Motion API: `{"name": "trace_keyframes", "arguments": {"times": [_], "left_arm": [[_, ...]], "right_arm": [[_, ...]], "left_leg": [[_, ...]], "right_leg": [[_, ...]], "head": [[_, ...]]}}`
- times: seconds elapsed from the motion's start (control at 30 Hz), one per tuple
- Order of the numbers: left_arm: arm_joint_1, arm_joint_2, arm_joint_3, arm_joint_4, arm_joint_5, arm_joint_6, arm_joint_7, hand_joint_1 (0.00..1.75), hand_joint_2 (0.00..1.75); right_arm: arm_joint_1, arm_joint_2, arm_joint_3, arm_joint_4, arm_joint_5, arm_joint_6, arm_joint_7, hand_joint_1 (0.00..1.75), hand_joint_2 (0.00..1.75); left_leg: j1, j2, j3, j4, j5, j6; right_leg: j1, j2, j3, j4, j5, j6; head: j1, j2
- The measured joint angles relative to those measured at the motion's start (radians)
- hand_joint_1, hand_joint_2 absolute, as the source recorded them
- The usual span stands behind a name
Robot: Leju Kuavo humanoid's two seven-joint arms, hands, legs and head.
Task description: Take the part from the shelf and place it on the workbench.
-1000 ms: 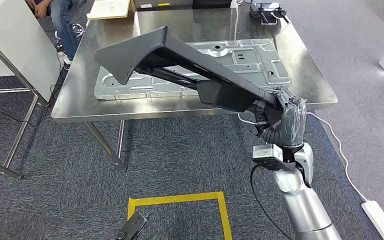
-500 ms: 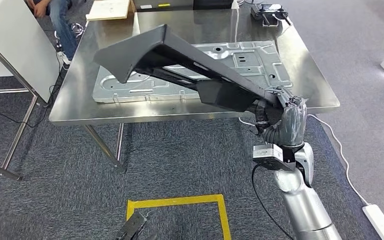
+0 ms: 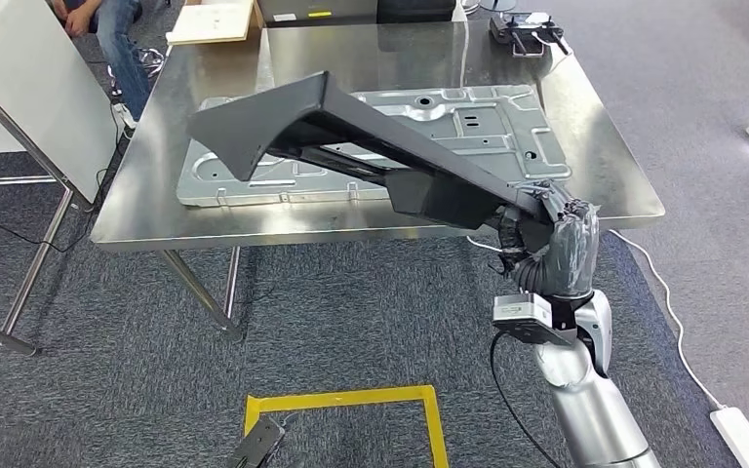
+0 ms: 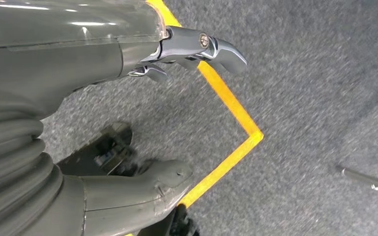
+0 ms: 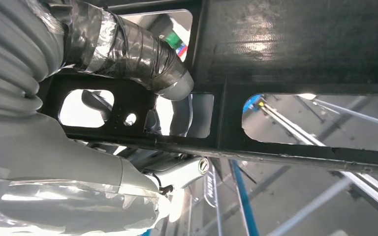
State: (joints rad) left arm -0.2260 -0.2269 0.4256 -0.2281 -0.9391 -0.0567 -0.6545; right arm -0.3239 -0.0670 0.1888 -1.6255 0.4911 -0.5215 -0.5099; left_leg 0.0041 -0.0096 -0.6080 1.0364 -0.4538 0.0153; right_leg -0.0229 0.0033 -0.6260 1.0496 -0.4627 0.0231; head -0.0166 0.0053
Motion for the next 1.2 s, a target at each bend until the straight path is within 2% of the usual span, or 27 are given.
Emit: {"name": "trace_keyframes", "arguments": {"times": [0.07,0.1,0.2,0.23,0.27,0.3,0.33,0.37,0.4,0.5,0.57,0.6,0.63,0.7,0.73,0.77,0.8,0.87,0.9,0.93,1.0,1.03,1.07,1.2], "left_arm": [[0.004,0.0,-0.001,0.0,-0.002,-0.003,-0.004,0.0,1.75],[0.005,0.0,-0.002,0.0,-0.003,-0.005,-0.005,0.0,1.75],[0.009,0.001,-0.006,0.0,-0.005,-0.011,-0.007,0.0,1.75],[0.012,0.001,-0.007,0.0,-0.005,-0.012,-0.007,0.0,1.75],[0.013,0.001,-0.009,0.0,-0.005,-0.013,-0.007,0.0,1.75],[0.014,0.001,-0.01,0.0,-0.005,-0.014,-0.007,0.0,1.75],[0.014,0.002,-0.011,0.0,-0.005,-0.014,-0.007,0.0,1.75],[0.013,0.002,-0.012,0.0,-0.005,-0.014,-0.008,0.0,1.75],[0.012,0.002,-0.013,0.0,-0.005,-0.014,-0.008,0.0,1.75],[0.012,0.003,-0.016,0.0,-0.001,-0.015,-0.011,0.0,1.75],[0.013,0.003,-0.017,0.0,0.002,-0.016,-0.013,0.0,1.75],[0.012,0.002,-0.018,0.0,0.004,-0.016,-0.014,0.0,1.75],[0.011,0.002,-0.018,0.0,0.004,-0.016,-0.015,0.0,1.75],[0.009,0.001,-0.019,0.0,0.006,-0.016,-0.016,0.0,1.75],[0.01,0.001,-0.019,0.0,0.006,-0.017,-0.016,0.0,1.75],[0.011,0.001,-0.019,0.0,0.006,-0.017,-0.016,0.0,1.75],[0.012,0.0,-0.019,0.0,0.007,-0.017,-0.016,0.0,1.75],[0.013,0.0,-0.019,0.0,0.008,-0.017,-0.017,0.0,1.75],[0.012,-0.001,-0.019,0.0,0.009,-0.017,-0.017,0.0,1.75],[0.011,-0.001,-0.019,0.0,0.011,-0.017,-0.017,0.0,1.75],[0.01,-0.001,-0.019,0.0,0.017,-0.017,-0.018,0.0,1.75],[0.01,-0.002,-0.019,0.0,0.019,-0.017,-0.018,0.0,1.75],[0.01,-0.002,-0.019,0.0,0.02,-0.017,-0.019,0.0,1.75],[0.01,-0.002,-0.019,0.0,0.022,-0.017,-0.019,0.0,1.75]], "right_arm": [[0.01,-0.001,0.0,-0.007,0.001,-0.001,0.0,1.75,1.75],[0.011,-0.001,0.0,-0.01,0.001,-0.001,0.0,1.75,1.75],[0.012,-0.001,0.0,-0.014,0.002,0.0,0.0,1.75,1.75],[0.012,-0.001,0.0,-0.014,0.002,0.0,0.0,1.75,1.75],[0.012,-0.001,0.0,-0.013,0.003,0.0,0.0,1.75,1.75],[0.011,-0.001,0.0,-0.013,0.003,0.001,0.0,1.75,1.75],[0.009,-0.001,0.0,-0.013,0.003,0.001,0.0,1.75,1.75],[0.006,-0.001,0.0,-0.013,0.003,0.001,0.001,1.75,1.75],[0.003,-0.001,0.0,-0.012,0.003,0.002,0.002,1.75,1.75],[-0.002,-0.001,0.0,-0.009,0.003,0.002,0.005,1.75,1.75],[-0.006,-0.001,0.0,-0.008,0.004,0.002,0.007,1.75,1.75],[-0.01,-0.001,0.001,-0.008,0.004,0.002,0.008,1.75,1.75],[-0.014,-0.002,0.001,-0.007,0.004,0.002,0.008,1.75,1.75],[-0.018,-0.003,0.001,-0.004,0.004,0.002,0.008,1.75,1.75],[-0.019,-0.003,0.001,-0.001,0.004,0.002,0.008,1.75,1.75],[-0.019,-0.004,0.001,0.002,0.004,0.003,0.009,1.75,1.75],[-0.019,-0.004,0.001,0.004,0.004,0.003,0.01,1.75,1.75],[-0.02,-0.004,0.001,0.006,0.004,0.003,0.011,1.75,1.75],[-0.021,-0.004,0.002,0.007,0.004,0.003,0.011,1.75,1.75],[-0.022,-0.005,0.002,0.008,0.004,0.003,0.011,1.75,1.75],[-0.023,-0.005,0.002,0.009,0.004,0.004,0.013,1.75,1.75],[-0.023,-0.006,0.002,0.009,0.005,0.005,0.014,1.75,1.75],[-0.024,-0.006,0.002,0.009,0.005,0.005,0.015,1.75,1.75],[-0.024,-0.007,0.002,0.008,0.005,0.005,0.016,1.75,1.75]], "left_leg": [[0.002,0.002,-0.007,0.02,-0.016,-0.009],[0.003,0.003,-0.022,0.055,-0.037,-0.014],[0.006,0.004,-0.112,0.238,-0.11,-0.021],[0.006,0.004,-0.132,0.271,-0.112,-0.02],[0.006,0.004,-0.134,0.267,-0.094,-0.017],[0.005,0.004,-0.116,0.224,-0.06,-0.012],[0.003,0.004,-0.087,0.157,-0.022,-0.004],[0.0,0.004,-0.058,0.095,0.006,0.005],[-0.004,0.004,-0.033,0.044,0.021,0.013],[-0.011,0.003,-0.006,-0.008,0.013,0.024],[-0.006,0.002,0.014,-0.029,0.013,0.03],[-0.004,0.002,0.025,-0.037,0.013,0.034],[-0.002,0.002,0.034,-0.042,0.011,0.037],[-0.002,0.002,0.045,-0.044,0.002,0.042],[-0.003,0.002,0.051,-0.043,-0.004,0.042],[-0.002,0.002,0.059,-0.042,-0.011,0.041],[-0.002,0.001,0.068,-0.041,-0.019,0.04],[0.0,-0.001,0.092,-0.041,-0.04,0.032],[0.0,-0.001,0.101,-0.039,-0.049,0.027],[0.0,-0.001,0.105,-0.038,-0.058,0.02],[-0.002,0.001,0.11,-0.032,-0.067,0.006],[-0.003,0.001,0.111,-0.03,-0.069,0.001],[-0.003,0.002,0.114,-0.027,-0.069,-0.002],[-0.004,0.002,0.113,-0.021,-0.068,-0.004]], "right_leg": [[-0.002,0.0,0.005,-0.007,0.001,-0.014],[-0.004,0.0,0.008,-0.01,0.0,-0.02],[0.001,-0.002,0.016,-0.011,-0.007,-0.031],[0.003,-0.002,0.019,-0.011,-0.01,-0.032],[0.005,-0.001,0.024,-0.011,-0.013,-0.032],[0.006,-0.001,0.03,-0.011,-0.017,-0.032],[0.008,0.0,0.037,-0.011,-0.022,-0.03],[0.01,0.0,0.043,-0.012,-0.026,-0.028],[0.01,0.0,0.046,-0.013,-0.029,-0.024],[0.009,-0.002,0.049,-0.014,-0.024,-0.007],[0.007,-0.003,0.048,0.003,-0.026,0.002],[0.007,-0.003,0.037,0.026,-0.038,0.005],[0.006,-0.003,0.012,0.069,-0.059,0.009],[0.005,-0.003,-0.061,0.181,-0.103,0.017],[0.004,-0.003,-0.093,0.221,-0.111,0.021],[0.002,-0.003,-0.111,0.23,-0.097,0.023],[0.0,-0.003,-0.111,0.204,-0.063,0.024],[-0.002,-0.004,-0.075,0.086,0.03,0.022],[0.001,-0.004,-0.059,0.032,0.052,0.019],[0.004,-0.005,-0.049,0.002,0.065,0.012],[0.011,-0.004,-0.047,-0.011,0.053,-0.006],[0.01,-0.003,-0.043,-0.009,0.053,-0.015],[0.009,-0.003,-0.039,-0.011,0.049,-0.02],[0.005,-0.002,-0.031,-0.015,0.048,-0.025]], "head": [[0.0,0.0],[0.0,0.0],[0.0,0.0],[0.0,0.0],[0.0,0.0],[0.0,0.0],[0.0,0.0],[0.0,0.0],[0.0,0.0],[0.0,0.0],[0.0,0.0],[0.001,0.0],[0.0,0.0],[0.001,0.0],[0.001,0.0],[0.001,0.0],[0.001,0.0],[0.001,0.0],[0.001,0.0],[0.001,0.0],[0.002,0.0],[0.002,0.0],[0.003,0.0],[0.004,0.0]]}}
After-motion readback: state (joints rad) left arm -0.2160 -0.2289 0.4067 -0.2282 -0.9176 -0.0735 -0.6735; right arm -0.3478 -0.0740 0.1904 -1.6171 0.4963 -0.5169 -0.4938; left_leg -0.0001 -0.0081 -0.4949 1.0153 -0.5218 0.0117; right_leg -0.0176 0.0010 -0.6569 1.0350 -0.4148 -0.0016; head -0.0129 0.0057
